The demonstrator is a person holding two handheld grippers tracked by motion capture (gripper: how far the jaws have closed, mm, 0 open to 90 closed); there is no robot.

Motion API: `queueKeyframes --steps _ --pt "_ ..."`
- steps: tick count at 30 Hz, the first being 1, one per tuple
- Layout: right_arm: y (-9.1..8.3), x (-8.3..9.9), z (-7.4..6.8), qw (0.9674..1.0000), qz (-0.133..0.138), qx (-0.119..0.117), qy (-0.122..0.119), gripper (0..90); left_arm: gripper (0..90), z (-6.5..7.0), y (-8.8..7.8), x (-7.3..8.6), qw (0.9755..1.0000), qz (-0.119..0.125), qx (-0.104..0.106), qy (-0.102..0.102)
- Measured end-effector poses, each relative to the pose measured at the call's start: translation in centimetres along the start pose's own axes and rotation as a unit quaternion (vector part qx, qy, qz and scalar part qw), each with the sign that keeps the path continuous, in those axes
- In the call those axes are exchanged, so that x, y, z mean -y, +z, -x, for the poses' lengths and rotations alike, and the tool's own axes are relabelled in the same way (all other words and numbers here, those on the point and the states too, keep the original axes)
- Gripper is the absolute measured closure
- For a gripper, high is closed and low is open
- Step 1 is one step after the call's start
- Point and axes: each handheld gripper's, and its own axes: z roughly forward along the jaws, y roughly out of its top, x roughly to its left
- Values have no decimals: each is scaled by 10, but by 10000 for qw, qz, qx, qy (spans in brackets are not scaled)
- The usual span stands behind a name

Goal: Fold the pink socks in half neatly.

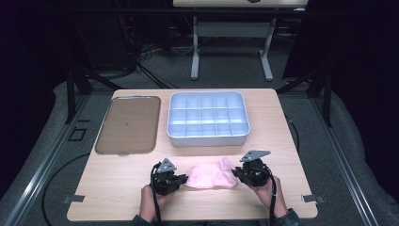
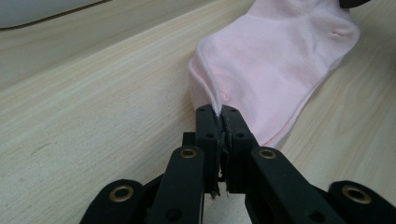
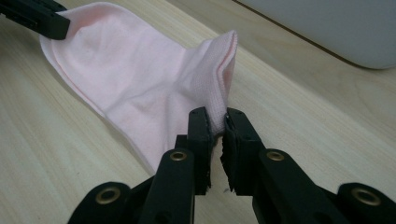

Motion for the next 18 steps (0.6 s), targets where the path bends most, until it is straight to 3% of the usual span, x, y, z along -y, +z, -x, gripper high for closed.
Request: queueKeyframes --steps 6,9,14,16,18 --pt "-8 -11 -10 9997 -19 25 -250 814 870 1 3 -3 10000 9 47 -81" --pt "-11 -24 -23 9987 -31 -83 -499 815 870 1 5 -3 9998 8 64 -162" --pt "-5 -39 -39 9964 -103 -242 -807 816 870 0 7 -3 9996 -9 102 -262" --pt "5 -49 -51 9944 -135 -392 -971 816 870 1 9 -3 9996 -36 110 -264" --pt "10 -52 -55 9934 -139 -463 -1036 816 870 1 9 -3 9995 -27 120 -276"
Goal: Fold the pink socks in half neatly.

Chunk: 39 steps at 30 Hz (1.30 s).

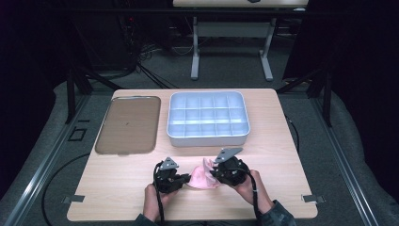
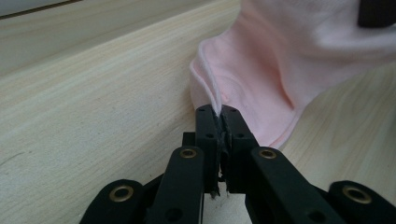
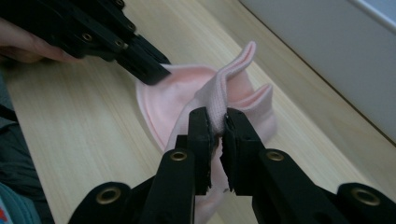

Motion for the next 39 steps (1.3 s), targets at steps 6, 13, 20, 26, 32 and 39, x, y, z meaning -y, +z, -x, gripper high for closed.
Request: queueKeyframes --steps 6,13,20,26,32,39 --pt "32 -15 -12 9992 -182 -324 -113 813 868 0 1 1 10000 8 59 -66" --pt "62 -14 -21 9974 -507 -459 -247 677 859 -3 1 3 9998 -22 119 -163" --pt "34 -5 -8 9970 113 -759 -76 460 648 -5 -6 4 9998 -5 39 -200" --pt "37 7 13 9981 -58 -587 193 510 555 -9 -27 5 9993 197 -195 -261" --pt "50 6 7 9989 -240 -414 10 578 583 -3 -45 -6 9986 490 -173 -93" --pt "60 9 7 9981 -498 -364 -76 692 688 7 -21 -7 9997 249 -5 86"
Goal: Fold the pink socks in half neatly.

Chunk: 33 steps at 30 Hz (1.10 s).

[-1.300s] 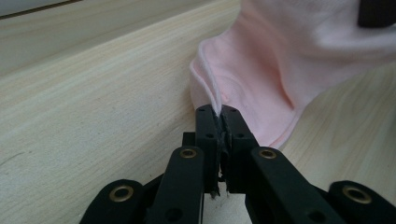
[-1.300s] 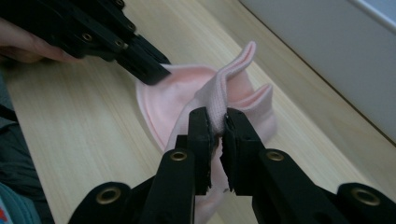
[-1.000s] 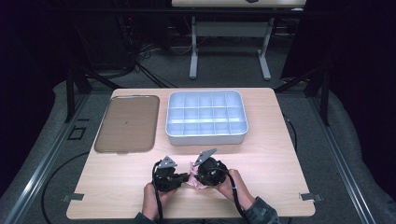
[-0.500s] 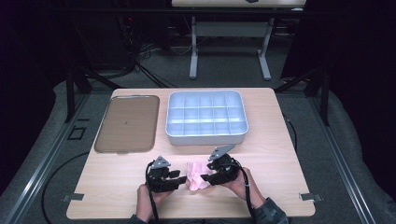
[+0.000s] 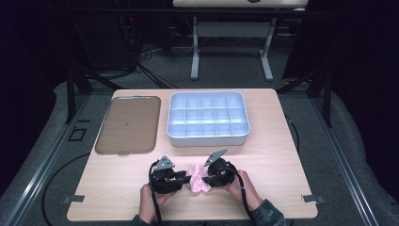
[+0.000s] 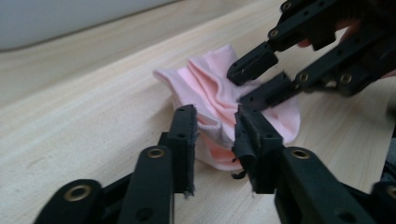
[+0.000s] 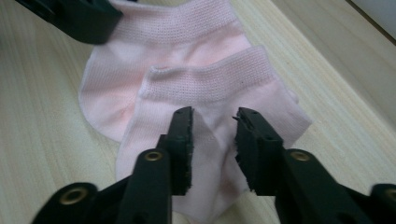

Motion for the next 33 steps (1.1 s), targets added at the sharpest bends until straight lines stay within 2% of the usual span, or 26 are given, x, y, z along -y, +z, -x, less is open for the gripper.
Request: queueKeyframes --steps 1,2,3,6,10,17,20,23,24,27,33 --pt "0 0 0 10000 0 0 0 692 688 -1 2 2 10000 -61 57 -9" --pt "0 0 0 10000 22 7 20 720 705 -2 3 3 9999 -115 29 -10" --pt "0 1 1 10000 48 -10 22 790 750 -3 5 5 9999 -121 19 -36" --pt "-1 3 1 9999 89 -8 47 846 793 -6 10 11 9998 -187 -37 -79" --pt "-1 4 1 9996 200 -33 186 868 815 -7 15 14 9997 -235 -73 -95" --pt "-11 4 1 9992 348 -12 196 878 828 -6 17 16 9997 -197 -122 -93" --pt "-20 2 0 9980 571 -47 256 879 827 -7 17 18 9997 -163 -127 -126" --pt "-25 0 1 9973 678 -86 278 880 826 -7 17 18 9997 -157 -125 -132" --pt "-28 -1 1 9961 810 -145 308 880 826 -7 18 18 9997 -141 -123 -150" --pt "-28 -4 1 9948 932 -235 324 881 825 -7 18 18 9997 -126 -117 -177" --pt "-20 -9 0 9940 975 -380 319 881 824 -8 19 19 9997 -84 -99 -221"
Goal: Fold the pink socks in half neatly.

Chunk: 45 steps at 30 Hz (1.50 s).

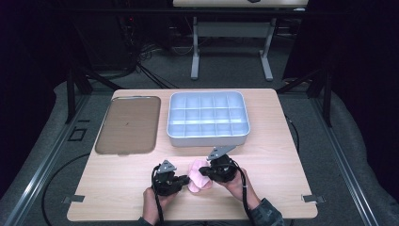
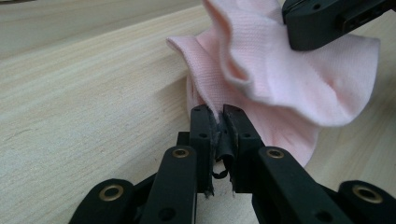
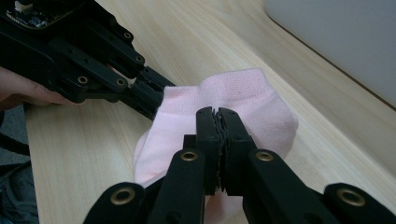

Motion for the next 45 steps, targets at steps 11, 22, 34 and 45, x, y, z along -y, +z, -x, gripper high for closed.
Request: queueKeyframes --steps 11,22,34,45 --pt "29 3 0 9991 -377 -170 -45 874 786 -3 -1 2 10000 4 36 -64" --pt "31 4 3 9986 -490 -194 -106 850 725 -1 -37 -12 9983 548 -191 4" --pt "27 6 3 9985 -469 -216 -161 733 778 7 0 -18 9988 -71 -162 466" --pt "-5 23 17 9994 -93 145 303 615 778 9 2 -14 9979 -81 -280 583"
